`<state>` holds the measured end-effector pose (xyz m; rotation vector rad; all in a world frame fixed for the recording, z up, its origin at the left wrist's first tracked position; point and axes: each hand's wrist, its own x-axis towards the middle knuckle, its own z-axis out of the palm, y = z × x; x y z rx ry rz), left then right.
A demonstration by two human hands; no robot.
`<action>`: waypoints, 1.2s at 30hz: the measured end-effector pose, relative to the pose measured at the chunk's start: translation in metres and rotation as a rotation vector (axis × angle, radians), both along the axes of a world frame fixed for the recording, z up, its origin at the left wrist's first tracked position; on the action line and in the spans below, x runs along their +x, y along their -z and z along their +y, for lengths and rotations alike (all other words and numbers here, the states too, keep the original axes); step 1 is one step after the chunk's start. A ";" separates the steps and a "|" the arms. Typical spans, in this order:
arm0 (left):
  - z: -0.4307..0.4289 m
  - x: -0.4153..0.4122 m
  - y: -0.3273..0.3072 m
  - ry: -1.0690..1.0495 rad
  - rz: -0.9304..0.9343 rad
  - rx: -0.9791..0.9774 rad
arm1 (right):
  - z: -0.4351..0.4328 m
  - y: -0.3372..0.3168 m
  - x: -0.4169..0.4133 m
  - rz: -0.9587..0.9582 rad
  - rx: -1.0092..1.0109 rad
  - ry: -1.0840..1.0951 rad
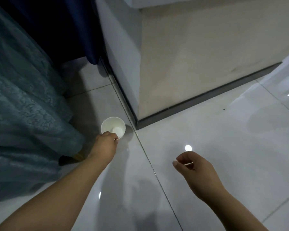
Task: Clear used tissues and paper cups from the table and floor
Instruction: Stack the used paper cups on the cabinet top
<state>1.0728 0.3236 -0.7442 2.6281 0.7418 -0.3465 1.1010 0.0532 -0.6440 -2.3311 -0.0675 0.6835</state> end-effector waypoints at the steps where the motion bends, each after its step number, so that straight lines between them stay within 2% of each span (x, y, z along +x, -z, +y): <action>1: -0.003 0.000 -0.002 0.000 -0.017 -0.008 | 0.000 0.000 0.000 -0.003 -0.007 0.002; 7: -0.054 -0.007 -0.033 0.113 -0.189 -0.199 | -0.006 -0.007 0.000 -0.017 -0.017 0.059; 11: -0.089 -0.003 -0.061 0.240 -0.292 -0.397 | -0.009 -0.018 -0.001 -0.024 0.032 0.111; 16: -0.116 0.009 -0.098 0.355 -0.381 -0.529 | -0.026 -0.022 0.007 -0.047 0.117 0.080; 20: -0.133 0.017 -0.126 0.446 -0.454 -0.545 | -0.043 -0.032 0.018 -0.065 0.214 0.078; 28: -0.149 0.032 -0.185 0.453 -0.558 -0.608 | -0.060 -0.070 0.046 -0.304 0.367 0.146; 36: -0.172 0.049 -0.244 0.464 -0.505 -0.544 | -0.082 -0.115 0.077 -0.351 0.485 0.267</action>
